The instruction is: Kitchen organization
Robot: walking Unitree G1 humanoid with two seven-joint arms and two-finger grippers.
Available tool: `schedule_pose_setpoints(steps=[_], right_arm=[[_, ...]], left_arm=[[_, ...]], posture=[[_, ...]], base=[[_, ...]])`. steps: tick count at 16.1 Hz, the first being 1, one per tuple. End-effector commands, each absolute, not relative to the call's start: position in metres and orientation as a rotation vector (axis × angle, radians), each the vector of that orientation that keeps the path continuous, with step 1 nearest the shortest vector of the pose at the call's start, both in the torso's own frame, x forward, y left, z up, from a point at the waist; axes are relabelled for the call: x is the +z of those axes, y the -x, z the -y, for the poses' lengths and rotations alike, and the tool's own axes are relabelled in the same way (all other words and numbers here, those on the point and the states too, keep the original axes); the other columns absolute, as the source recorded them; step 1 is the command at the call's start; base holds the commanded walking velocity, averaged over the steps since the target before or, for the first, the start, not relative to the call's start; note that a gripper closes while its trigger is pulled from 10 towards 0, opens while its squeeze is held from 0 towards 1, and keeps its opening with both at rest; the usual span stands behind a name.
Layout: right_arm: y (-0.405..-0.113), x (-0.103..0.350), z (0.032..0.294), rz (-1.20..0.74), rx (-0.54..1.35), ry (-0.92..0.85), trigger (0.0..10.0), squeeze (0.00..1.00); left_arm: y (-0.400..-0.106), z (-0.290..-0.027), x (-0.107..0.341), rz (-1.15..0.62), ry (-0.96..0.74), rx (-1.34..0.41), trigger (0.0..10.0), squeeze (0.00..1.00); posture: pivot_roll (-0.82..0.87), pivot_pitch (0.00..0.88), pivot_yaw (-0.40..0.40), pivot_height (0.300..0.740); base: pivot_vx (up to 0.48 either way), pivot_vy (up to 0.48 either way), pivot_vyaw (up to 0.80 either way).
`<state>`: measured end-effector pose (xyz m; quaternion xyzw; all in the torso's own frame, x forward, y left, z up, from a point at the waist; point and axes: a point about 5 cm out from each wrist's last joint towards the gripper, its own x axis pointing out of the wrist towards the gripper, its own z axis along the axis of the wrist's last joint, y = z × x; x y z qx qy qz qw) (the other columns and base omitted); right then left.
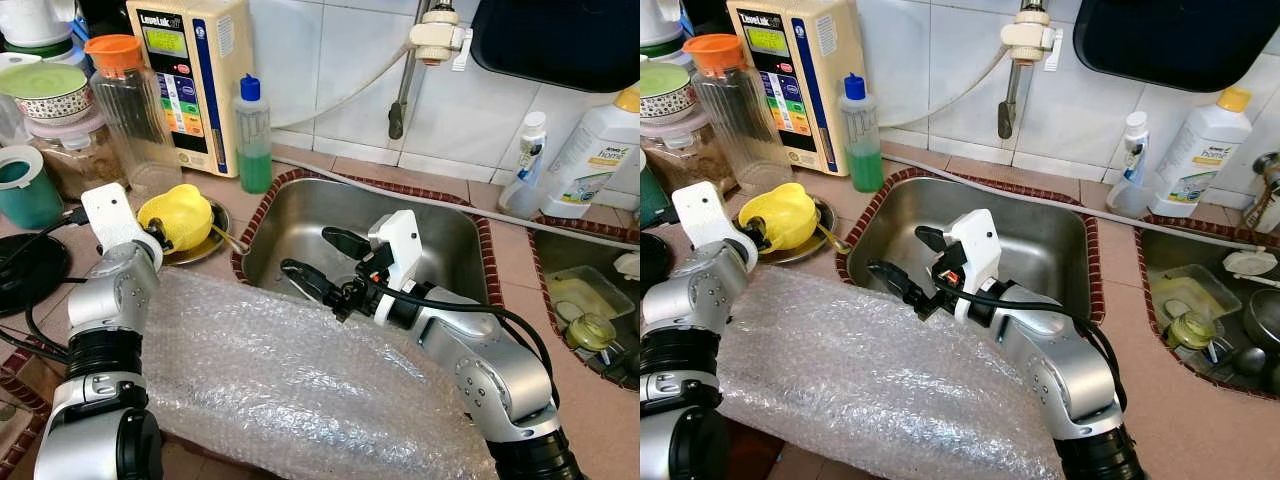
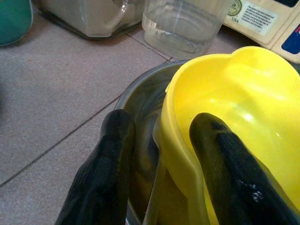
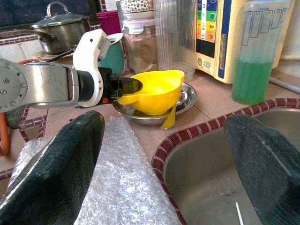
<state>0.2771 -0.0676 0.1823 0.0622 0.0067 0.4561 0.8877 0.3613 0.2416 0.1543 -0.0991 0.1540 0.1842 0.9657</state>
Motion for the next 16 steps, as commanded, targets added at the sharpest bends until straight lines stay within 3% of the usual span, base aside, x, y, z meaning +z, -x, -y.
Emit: schedule_pose_setpoints(steps=[1,16], right_arm=[[-0.278,0.188,0.068,0.002,0.948,-0.114,10.0,0.0],[-0.282,0.188,0.07,-0.002,0.936,-0.128,10.0,0.0]], left_arm=[[-0.36,-0.243,0.151,-0.332,0.186,0.371,0.0,0.0],[-0.357,-0.258,0.163,-0.229,0.091,0.435,0.0,0.0]], posture=[[0.1,0.0,-0.023,0.74],[0.11,0.0,-0.03,0.74]], base=[[0.0,0.0,0.0],[0.0,0.0,0.0]])
